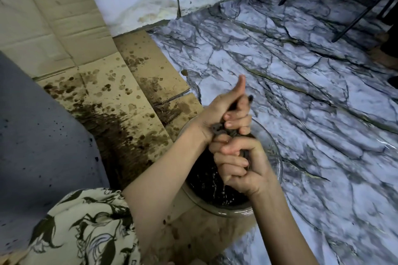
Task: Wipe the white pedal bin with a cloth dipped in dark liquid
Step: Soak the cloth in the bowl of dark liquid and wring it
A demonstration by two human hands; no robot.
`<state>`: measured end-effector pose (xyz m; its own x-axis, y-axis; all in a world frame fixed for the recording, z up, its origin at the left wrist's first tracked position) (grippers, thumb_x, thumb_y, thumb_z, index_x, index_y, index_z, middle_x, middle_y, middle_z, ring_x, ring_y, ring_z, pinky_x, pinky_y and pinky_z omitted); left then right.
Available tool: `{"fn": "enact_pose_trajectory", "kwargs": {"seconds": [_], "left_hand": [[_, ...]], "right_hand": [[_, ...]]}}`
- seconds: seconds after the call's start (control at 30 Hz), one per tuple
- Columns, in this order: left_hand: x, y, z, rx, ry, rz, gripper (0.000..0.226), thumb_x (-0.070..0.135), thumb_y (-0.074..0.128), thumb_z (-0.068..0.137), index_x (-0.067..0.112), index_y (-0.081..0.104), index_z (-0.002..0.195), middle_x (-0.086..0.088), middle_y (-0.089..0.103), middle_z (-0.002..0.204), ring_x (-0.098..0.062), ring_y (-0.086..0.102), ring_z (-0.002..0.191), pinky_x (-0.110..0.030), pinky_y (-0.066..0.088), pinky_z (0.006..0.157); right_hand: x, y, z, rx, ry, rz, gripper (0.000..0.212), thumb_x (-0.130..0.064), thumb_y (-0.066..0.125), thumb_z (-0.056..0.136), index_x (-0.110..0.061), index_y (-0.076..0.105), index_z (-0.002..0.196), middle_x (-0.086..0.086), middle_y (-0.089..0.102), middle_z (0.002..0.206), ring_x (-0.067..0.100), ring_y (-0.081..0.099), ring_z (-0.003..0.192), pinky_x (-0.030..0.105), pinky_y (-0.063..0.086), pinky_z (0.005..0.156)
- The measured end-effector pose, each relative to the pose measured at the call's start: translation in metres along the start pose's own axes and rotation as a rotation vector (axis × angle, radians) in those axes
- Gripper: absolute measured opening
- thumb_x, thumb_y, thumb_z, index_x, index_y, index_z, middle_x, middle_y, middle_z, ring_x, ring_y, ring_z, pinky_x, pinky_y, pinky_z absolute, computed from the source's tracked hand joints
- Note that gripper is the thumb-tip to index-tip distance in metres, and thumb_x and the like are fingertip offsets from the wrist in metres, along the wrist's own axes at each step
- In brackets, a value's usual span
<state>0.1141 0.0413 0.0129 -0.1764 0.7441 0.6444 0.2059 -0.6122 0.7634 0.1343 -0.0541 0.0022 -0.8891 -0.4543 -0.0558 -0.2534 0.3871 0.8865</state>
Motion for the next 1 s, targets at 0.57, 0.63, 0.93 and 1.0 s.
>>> {"fn": "enact_pose_trajectory", "kwargs": {"seconds": [0.57,0.63,0.93,1.0], "left_hand": [[-0.054,-0.020,0.026,0.737,0.027,0.553,0.049,0.034,0.044,0.100,0.015,0.033,0.056,0.010,0.032,0.036,-0.005,0.028,0.027,-0.014,0.020,0.032],[-0.056,-0.026,0.027,0.782,0.019,0.596,0.051,0.037,0.043,0.099,0.014,0.034,0.055,0.009,0.032,0.031,-0.007,0.028,0.026,-0.015,0.022,0.033],[-0.057,-0.043,0.017,0.870,0.013,0.829,0.052,0.045,0.041,0.098,0.014,0.046,0.057,0.001,0.045,0.045,-0.017,0.042,0.039,-0.031,0.039,0.051],[-0.046,-0.039,0.013,0.781,0.005,0.770,0.043,0.043,0.047,0.096,0.013,0.052,0.066,0.001,0.053,0.052,-0.016,0.051,0.046,-0.035,0.049,0.057]], "right_hand": [[-0.005,-0.073,0.039,0.897,-0.861,-0.728,0.016,-0.019,0.055,0.060,-0.019,0.044,0.048,-0.011,0.039,0.033,0.009,0.032,0.035,0.020,0.027,0.041],[-0.006,-0.079,0.043,0.925,-0.883,-0.788,0.019,-0.018,0.060,0.067,-0.018,0.048,0.052,-0.010,0.045,0.035,0.014,0.036,0.043,0.027,0.029,0.047],[-0.008,-0.082,0.054,1.091,-0.825,-1.115,0.012,-0.006,0.059,0.086,0.002,0.064,0.079,0.014,0.067,0.073,0.020,0.055,0.063,0.024,0.034,0.049],[-0.014,-0.074,0.048,1.107,-0.800,-1.184,0.014,-0.012,0.062,0.083,-0.001,0.066,0.090,0.018,0.071,0.086,0.029,0.063,0.074,0.026,0.039,0.059]]}}
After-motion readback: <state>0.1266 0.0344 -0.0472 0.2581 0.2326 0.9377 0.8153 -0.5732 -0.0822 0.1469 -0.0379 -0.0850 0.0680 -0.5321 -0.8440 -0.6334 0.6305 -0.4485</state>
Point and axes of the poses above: each hand's wrist, its own z-axis towards the middle knuckle, its own y-axis out of the palm, x = y × z, the point moved 2 cm from there along z, towards the middle knuckle
